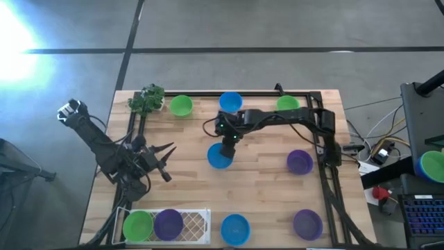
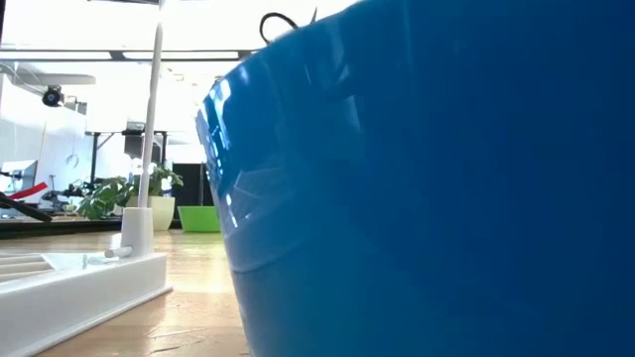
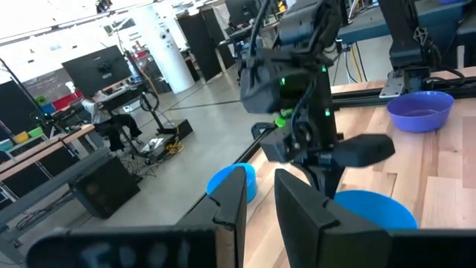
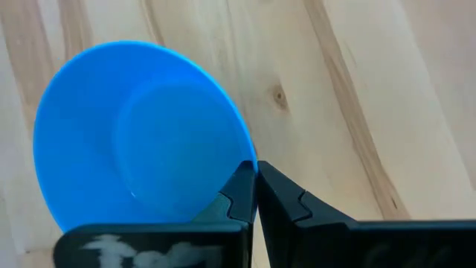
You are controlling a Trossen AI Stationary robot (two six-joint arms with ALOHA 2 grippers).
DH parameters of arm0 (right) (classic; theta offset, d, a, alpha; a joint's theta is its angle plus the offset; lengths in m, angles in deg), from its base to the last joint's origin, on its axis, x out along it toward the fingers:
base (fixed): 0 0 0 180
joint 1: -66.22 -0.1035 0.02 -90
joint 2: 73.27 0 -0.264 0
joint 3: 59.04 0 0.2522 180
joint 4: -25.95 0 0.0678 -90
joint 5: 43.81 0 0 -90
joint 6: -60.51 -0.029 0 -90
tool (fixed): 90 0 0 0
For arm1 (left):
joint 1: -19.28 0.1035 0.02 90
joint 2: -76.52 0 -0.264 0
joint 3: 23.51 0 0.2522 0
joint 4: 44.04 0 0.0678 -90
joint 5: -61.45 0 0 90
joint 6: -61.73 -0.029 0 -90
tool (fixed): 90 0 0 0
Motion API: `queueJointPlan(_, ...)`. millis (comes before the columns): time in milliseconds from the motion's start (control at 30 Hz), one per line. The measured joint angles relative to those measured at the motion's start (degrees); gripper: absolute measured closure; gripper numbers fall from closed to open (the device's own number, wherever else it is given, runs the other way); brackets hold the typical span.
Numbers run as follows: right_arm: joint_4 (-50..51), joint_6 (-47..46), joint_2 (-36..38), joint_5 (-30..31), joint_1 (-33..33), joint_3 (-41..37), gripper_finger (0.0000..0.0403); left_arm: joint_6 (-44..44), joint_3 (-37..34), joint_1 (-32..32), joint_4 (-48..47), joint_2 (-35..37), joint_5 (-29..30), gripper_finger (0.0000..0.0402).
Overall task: Pick & Place Mini bowls
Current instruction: Put the middle light blue bowl on the shelf
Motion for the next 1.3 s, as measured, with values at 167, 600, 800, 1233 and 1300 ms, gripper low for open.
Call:
queueJointPlan(167,0.05,0.12,-0.95,-0.02,0.0,0.16,0.0395,0.0,0.0,0.0,-0.01,0.0,0.0,0.0335)
queueJointPlan(600,-0.11,0.34,-0.96,0.37,0.0,0.01,0.0394,-0.02,0.0,0.0,-0.02,0.0,0.0,0.0335)
queueJointPlan(800,-0.14,0.3,-0.96,0.42,-0.02,0.01,0.0394,-0.01,0.0,0.0,-0.02,0.0,0.0,0.0335)
queueJointPlan(1233,-0.77,0.34,-2.09,0.55,0.0,-0.04,0.0394,0.0,0.0,0.0,-0.02,0.0,0.0,0.0335)
queueJointPlan(1300,-0.77,0.32,-2.09,0.55,-0.01,-0.04,0.0391,0.0,0.0,-0.01,-0.02,0.0,0.0,0.0335)
